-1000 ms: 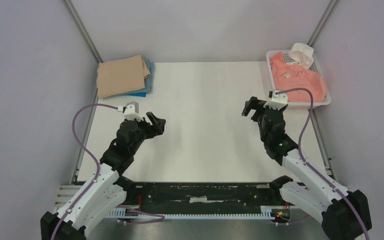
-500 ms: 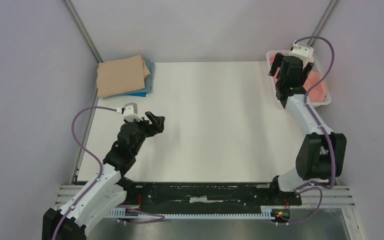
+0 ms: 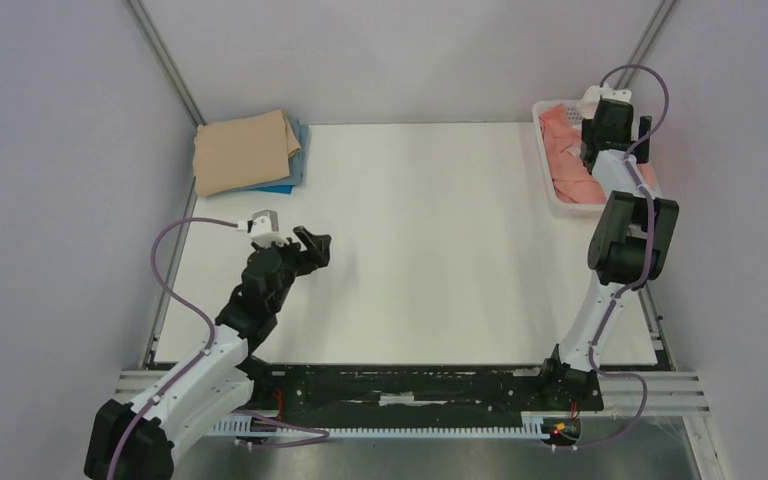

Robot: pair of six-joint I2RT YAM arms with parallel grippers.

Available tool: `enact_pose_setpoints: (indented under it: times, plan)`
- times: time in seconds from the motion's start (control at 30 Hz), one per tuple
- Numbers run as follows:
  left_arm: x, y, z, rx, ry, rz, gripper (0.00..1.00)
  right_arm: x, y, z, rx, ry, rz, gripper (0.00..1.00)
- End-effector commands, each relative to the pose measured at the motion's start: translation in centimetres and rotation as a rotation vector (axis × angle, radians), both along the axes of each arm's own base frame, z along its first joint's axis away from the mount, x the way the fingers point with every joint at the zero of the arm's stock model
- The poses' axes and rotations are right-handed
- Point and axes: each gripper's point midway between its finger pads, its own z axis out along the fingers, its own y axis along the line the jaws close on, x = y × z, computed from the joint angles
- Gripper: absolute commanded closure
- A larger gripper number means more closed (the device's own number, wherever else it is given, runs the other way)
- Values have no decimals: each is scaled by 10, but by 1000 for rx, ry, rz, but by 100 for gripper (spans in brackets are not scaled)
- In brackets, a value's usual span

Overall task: Fold and stack the t-shirts
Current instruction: Grab crumpled tshirt from bin with the right arm

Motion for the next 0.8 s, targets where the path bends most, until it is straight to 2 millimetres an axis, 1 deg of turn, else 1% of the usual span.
enact_pose_setpoints:
  times: [0.0, 0.1, 0.2, 0.27, 0.3, 0.47, 0.57, 0.6, 0.63, 0.73, 0.77]
  plan:
    - [11, -6, 17, -24, -59, -10, 14, 4, -31, 23, -169, 50, -31, 2]
    - [14, -7, 18, -17, -41, -8, 14, 8, -42, 10, -154, 60, -26, 2]
    - [13, -11, 14, -11, -14, -25, 14, 15, -50, 3, -156, 56, -22, 1]
    - [12, -11, 11, -11, -4, -27, 14, 18, -55, 1, -169, 58, -22, 5]
    - [12, -10, 9, -7, 1, -22, 14, 19, -56, 1, -178, 60, -24, 5]
    - [12, -7, 11, -3, 5, -8, 14, 19, -59, -8, -176, 81, -11, 11]
    - [12, -5, 11, 2, 5, -2, 14, 19, -58, -13, -169, 85, -10, 24]
    - [12, -5, 11, 3, 7, 0, 14, 19, -59, -13, -170, 87, -12, 30]
    - [12, -5, 11, 3, 6, 1, 14, 22, -60, -8, -179, 61, -16, 36]
    - [13, -4, 11, 3, 8, 9, 14, 21, -62, -6, -183, 52, -32, 60]
    - [13, -3, 10, 7, 11, 11, 14, 21, -62, -6, -186, 52, -34, 64]
